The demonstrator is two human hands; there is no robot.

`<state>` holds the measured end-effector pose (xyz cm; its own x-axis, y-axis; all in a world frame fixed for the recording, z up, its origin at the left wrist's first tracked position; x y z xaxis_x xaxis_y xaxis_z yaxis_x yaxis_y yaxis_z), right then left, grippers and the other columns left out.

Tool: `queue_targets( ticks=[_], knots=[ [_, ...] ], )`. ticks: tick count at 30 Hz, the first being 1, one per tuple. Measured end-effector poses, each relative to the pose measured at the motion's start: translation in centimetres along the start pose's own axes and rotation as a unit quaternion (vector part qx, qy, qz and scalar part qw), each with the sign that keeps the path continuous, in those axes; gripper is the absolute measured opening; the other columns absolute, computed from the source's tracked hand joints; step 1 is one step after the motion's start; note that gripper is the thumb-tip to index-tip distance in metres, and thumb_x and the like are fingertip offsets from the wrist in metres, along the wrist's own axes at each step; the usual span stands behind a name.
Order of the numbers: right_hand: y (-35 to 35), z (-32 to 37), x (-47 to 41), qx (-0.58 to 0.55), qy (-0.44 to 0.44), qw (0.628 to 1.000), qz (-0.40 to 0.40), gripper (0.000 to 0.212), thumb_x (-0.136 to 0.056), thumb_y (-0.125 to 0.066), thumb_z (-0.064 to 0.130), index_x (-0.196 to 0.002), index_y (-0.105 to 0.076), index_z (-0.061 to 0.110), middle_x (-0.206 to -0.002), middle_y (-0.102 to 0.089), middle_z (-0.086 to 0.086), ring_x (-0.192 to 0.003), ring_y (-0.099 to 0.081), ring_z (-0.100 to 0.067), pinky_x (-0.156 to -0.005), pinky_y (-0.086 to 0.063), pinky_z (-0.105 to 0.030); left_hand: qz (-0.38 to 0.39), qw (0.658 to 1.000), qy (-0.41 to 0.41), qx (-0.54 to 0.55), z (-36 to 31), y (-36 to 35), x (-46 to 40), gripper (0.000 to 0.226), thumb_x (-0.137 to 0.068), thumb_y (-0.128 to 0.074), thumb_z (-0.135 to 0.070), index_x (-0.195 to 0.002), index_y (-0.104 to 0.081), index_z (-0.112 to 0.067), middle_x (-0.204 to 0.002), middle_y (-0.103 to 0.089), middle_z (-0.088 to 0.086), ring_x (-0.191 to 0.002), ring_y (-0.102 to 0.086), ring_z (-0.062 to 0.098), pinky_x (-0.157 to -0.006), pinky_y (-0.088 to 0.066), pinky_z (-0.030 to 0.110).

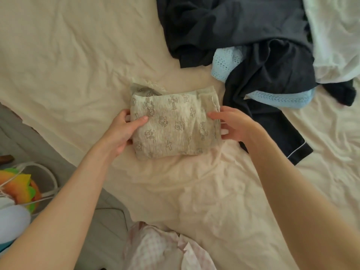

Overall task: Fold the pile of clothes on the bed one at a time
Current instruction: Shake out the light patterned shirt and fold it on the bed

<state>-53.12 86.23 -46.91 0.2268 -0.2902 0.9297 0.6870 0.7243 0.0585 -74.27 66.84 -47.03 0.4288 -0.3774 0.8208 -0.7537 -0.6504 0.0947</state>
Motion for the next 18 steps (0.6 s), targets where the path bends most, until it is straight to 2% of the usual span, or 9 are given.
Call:
queue_targets(
  ticks=[4, 6, 8, 11, 14, 16, 18],
  knots=[
    [0.2, 0.7, 3.7, 0.012, 0.024, 1.000, 0.012, 0.022, -0.085, -0.068, 0.018, -0.106, -0.063, 0.022, -0.106, -0.068, 0.001, -0.095, -0.065, -0.018, -0.061, -0.052, -0.035, -0.001, 1.000, -0.026, -0.013, -1.2, 0.3, 3.5, 0.039, -0.085, -0.067, -0.025, -0.117, -0.046, -0.024, -0.114, -0.060, 0.000, -0.092, -0.063, 0.018, -0.069, -0.051, 0.036],
    [0.4, 0.5, 6.4, 0.012, 0.048, 0.999, 0.016, 0.023, -0.086, -0.067, 0.020, -0.108, -0.062, 0.021, -0.107, -0.067, 0.002, -0.097, -0.065, -0.018, -0.065, -0.053, -0.036, 0.000, 0.999, -0.038, -0.012, -2.0, 0.4, 6.0, 0.039, -0.084, -0.068, -0.026, -0.118, -0.047, -0.024, -0.112, -0.061, -0.001, -0.091, -0.063, 0.016, -0.069, -0.051, 0.036],
    [0.7, -0.2, 9.8, 0.003, 0.079, 0.997, 0.008, 0.021, -0.087, -0.067, 0.022, -0.107, -0.062, 0.022, -0.107, -0.067, 0.002, -0.098, -0.065, -0.017, -0.069, -0.054, -0.037, 0.004, 0.998, -0.057, -0.004, -2.5, 0.4, 9.1, 0.042, -0.083, -0.068, -0.026, -0.120, -0.048, -0.023, -0.106, -0.063, -0.002, -0.087, -0.065, 0.013, -0.063, -0.050, 0.032],
    [0.9, -2.4, 15.4, -0.024, 0.144, 0.989, -0.034, 0.017, -0.088, -0.066, 0.024, -0.104, -0.060, 0.024, -0.104, -0.067, 0.001, -0.093, -0.066, -0.014, -0.074, -0.056, -0.036, 0.016, 0.995, -0.098, -0.005, -2.5, -0.1, 14.2, 0.035, -0.083, -0.068, -0.027, -0.113, -0.051, -0.028, -0.100, -0.066, -0.001, -0.077, -0.069, 0.008, -0.057, -0.051, 0.024],
    [0.7, -5.7, 21.1, -0.043, 0.207, 0.972, -0.098, 0.013, -0.090, -0.063, 0.026, -0.103, -0.059, 0.024, -0.102, -0.066, -0.004, -0.092, -0.067, -0.017, -0.079, -0.056, -0.037, 0.021, 0.991, -0.134, -0.005, -1.5, -0.7, 19.2, 0.026, -0.083, -0.068, -0.027, -0.104, -0.054, -0.034, -0.103, -0.067, 0.001, -0.087, -0.069, 0.013, -0.067, -0.055, 0.029],
    [0.6, -7.9, 24.7, -0.064, 0.243, 0.956, -0.150, 0.007, -0.090, -0.062, 0.028, -0.097, -0.059, 0.028, -0.097, -0.065, -0.002, -0.089, -0.066, -0.016, -0.073, -0.056, -0.031, 0.028, 0.987, -0.158, -0.009, -1.1, -1.2, 22.1, 0.024, -0.083, -0.068, -0.027, -0.103, -0.055, -0.034, -0.104, -0.067, 0.001, -0.090, -0.068, 0.014, -0.069, -0.055, 0.029],
    [0.4, -10.1, 28.0, -0.080, 0.271, 0.938, -0.201, 0.004, -0.091, -0.061, 0.029, -0.093, -0.059, 0.031, -0.091, -0.063, 0.002, -0.082, -0.064, -0.013, -0.063, -0.051, -0.021, 0.046, 0.982, -0.181, -0.031, -0.7, -1.8, 24.5, 0.023, -0.083, -0.067, -0.030, -0.103, -0.056, -0.036, -0.103, -0.067, -0.002, -0.086, -0.068, 0.008, -0.066, -0.054, 0.025]
  ],
)
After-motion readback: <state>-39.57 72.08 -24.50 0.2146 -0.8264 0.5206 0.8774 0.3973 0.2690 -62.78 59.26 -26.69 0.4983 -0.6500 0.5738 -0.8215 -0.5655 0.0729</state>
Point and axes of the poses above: each hand's wrist, its own x-axis away from the middle knuckle, its own y-axis out of the back of the hand, z = x × y, the point moved 4 cm from there along -x, towards the middle knuckle
